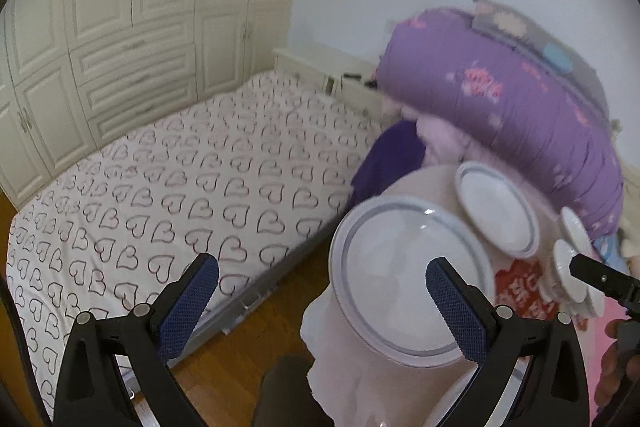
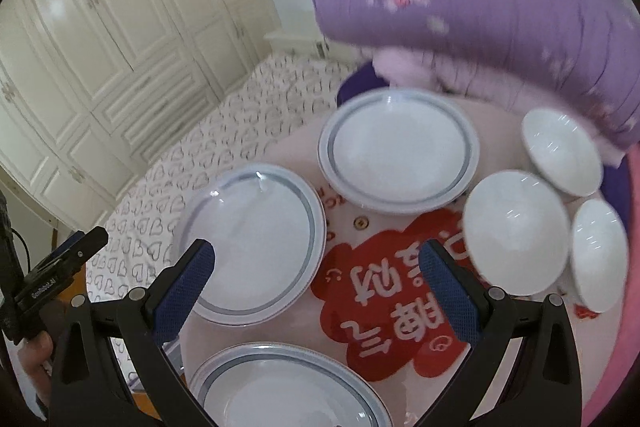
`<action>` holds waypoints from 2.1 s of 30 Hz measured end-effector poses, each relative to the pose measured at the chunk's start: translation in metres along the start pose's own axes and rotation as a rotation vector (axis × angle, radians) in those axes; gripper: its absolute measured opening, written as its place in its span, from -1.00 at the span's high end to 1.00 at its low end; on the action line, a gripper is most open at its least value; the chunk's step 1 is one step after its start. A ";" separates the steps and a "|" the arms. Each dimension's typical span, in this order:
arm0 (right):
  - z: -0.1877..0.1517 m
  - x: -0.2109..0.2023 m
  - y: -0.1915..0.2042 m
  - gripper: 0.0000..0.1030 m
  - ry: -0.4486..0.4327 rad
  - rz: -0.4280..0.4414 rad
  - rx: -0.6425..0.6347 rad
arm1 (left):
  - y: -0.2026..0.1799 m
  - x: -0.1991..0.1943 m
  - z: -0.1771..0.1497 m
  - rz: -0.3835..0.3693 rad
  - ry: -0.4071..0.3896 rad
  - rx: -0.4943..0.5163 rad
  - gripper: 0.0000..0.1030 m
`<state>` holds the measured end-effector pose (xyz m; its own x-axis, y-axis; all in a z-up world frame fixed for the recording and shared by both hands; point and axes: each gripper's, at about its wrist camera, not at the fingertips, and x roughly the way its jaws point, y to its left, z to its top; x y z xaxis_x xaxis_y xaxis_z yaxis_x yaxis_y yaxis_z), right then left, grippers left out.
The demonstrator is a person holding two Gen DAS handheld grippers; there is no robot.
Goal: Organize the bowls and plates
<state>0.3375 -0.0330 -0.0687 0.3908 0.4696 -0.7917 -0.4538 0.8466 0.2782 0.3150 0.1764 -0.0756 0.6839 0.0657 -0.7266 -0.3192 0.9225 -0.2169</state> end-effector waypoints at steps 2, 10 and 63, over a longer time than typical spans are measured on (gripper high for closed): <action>0.001 0.017 -0.001 -0.99 0.042 0.009 0.006 | 0.001 0.019 0.012 -0.008 0.028 -0.005 -0.99; -0.001 0.076 -0.013 -0.73 0.173 0.023 0.061 | 0.011 0.102 0.050 -0.046 0.144 -0.048 -0.81; 0.004 0.100 -0.005 0.56 0.201 0.081 0.064 | 0.013 0.109 0.042 -0.142 0.204 -0.043 0.71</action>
<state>0.3825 0.0108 -0.1471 0.1851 0.4829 -0.8559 -0.4226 0.8254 0.3743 0.4124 0.2115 -0.1302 0.5788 -0.1451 -0.8025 -0.2600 0.8999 -0.3502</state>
